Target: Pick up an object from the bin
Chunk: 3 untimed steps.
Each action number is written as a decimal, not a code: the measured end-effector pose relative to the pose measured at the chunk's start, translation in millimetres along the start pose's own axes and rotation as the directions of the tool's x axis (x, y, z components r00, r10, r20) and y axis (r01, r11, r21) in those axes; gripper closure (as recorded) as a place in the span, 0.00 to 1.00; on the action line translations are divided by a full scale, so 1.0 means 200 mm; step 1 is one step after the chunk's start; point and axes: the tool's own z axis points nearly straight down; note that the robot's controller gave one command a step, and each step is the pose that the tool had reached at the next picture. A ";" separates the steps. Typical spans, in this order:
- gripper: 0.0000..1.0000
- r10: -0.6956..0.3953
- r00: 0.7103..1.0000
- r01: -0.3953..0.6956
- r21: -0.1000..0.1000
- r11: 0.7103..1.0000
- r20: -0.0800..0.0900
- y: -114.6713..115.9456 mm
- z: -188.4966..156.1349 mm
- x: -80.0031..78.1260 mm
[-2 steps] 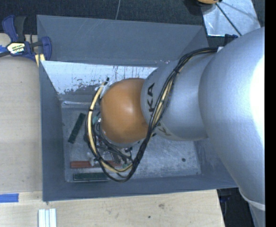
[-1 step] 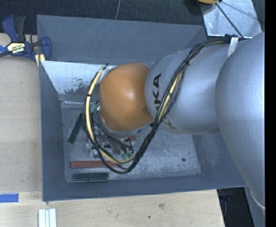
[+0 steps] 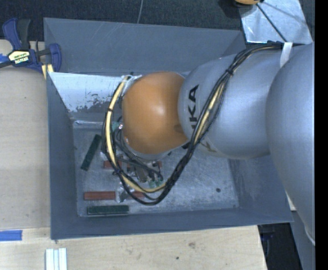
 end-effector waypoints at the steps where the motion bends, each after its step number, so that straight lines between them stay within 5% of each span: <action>1: 0.00 -0.001 1.000 0.001 0.000 1.000 -0.001 -0.02 0.04 0.01; 2: 1.00 -0.418 0.908 0.418 0.004 0.908 0.015 -0.05 0.39 -0.05; 3: 1.00 -0.418 0.908 0.418 0.004 0.908 0.015 -0.05 0.39 -0.05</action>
Offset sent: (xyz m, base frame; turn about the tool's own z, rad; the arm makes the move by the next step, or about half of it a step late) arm 0.0060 -0.0098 -0.0854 -0.4358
